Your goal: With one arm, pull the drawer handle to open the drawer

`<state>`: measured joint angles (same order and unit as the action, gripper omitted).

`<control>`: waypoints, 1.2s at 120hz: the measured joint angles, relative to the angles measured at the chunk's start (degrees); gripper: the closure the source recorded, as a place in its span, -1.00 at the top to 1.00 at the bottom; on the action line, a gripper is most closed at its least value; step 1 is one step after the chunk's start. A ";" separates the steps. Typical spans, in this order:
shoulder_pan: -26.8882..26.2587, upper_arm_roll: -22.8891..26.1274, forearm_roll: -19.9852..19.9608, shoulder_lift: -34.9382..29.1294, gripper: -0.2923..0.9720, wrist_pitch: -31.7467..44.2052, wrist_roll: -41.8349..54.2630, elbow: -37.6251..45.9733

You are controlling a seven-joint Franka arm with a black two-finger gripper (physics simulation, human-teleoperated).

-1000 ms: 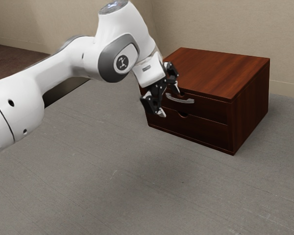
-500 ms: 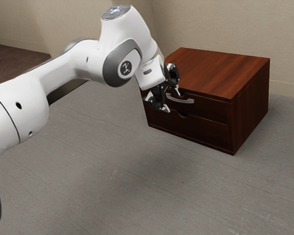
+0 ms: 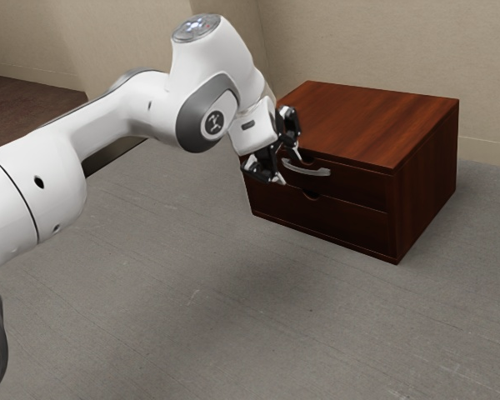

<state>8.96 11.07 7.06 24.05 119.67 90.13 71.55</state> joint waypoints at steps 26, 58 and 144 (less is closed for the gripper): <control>0.01 0.00 -0.01 0.73 -0.05 0.93 0.04 0.01; -0.07 0.00 -0.15 0.78 -0.06 1.30 -0.14 0.37; 0.59 0.06 -0.49 -2.60 -0.14 0.80 -2.04 5.80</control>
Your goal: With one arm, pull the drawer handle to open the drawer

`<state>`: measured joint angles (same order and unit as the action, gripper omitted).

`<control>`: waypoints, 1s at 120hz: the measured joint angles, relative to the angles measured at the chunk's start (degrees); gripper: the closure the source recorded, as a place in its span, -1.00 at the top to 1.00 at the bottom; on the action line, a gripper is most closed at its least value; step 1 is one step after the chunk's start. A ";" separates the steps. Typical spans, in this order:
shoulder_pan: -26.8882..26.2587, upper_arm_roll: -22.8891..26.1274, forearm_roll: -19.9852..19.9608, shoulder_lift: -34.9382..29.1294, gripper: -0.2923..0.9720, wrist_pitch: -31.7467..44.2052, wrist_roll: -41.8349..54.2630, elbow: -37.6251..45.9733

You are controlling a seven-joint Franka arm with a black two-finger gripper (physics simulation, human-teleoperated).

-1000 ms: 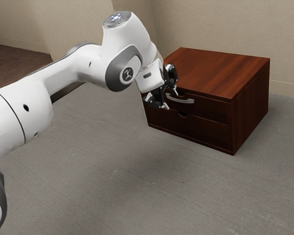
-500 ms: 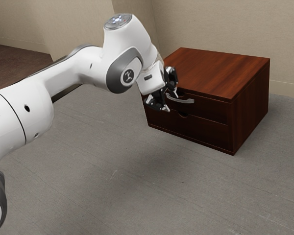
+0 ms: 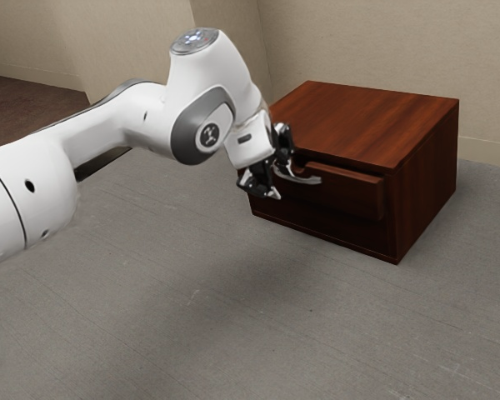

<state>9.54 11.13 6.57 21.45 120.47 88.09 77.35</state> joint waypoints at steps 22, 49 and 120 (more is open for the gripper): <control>0.32 0.06 0.12 -3.50 -0.17 0.20 -0.69 4.54; 0.53 -0.03 0.00 -7.45 -0.22 0.74 -1.47 9.28; 2.06 -0.03 -4.15 -16.58 -0.17 3.44 -2.86 21.07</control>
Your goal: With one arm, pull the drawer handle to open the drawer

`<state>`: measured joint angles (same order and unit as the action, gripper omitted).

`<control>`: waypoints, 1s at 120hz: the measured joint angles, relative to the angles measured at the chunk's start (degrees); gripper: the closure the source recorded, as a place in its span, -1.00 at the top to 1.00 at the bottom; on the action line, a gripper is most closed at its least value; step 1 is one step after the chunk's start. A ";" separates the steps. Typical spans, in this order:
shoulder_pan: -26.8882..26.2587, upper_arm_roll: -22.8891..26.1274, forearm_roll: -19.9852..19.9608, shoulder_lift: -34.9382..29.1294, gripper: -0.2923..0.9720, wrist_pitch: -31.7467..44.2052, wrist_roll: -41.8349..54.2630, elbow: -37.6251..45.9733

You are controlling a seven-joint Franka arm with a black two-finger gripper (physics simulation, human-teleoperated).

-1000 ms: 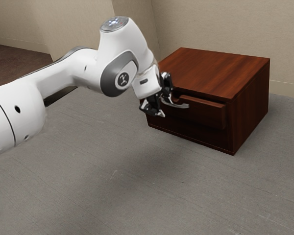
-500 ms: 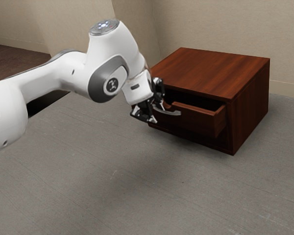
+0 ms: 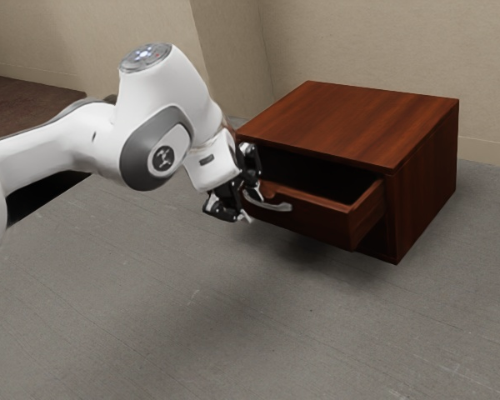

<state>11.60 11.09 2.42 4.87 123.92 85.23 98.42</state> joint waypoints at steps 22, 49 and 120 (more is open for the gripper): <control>0.54 -0.02 -1.72 -3.77 -0.19 0.86 -0.23 4.07; 1.17 -0.03 -3.92 -7.62 -0.16 1.34 -0.42 8.61; -0.50 -2.32 -6.45 -24.09 -0.10 3.60 -0.60 21.19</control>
<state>11.10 8.78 -4.03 -19.21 127.52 84.63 119.61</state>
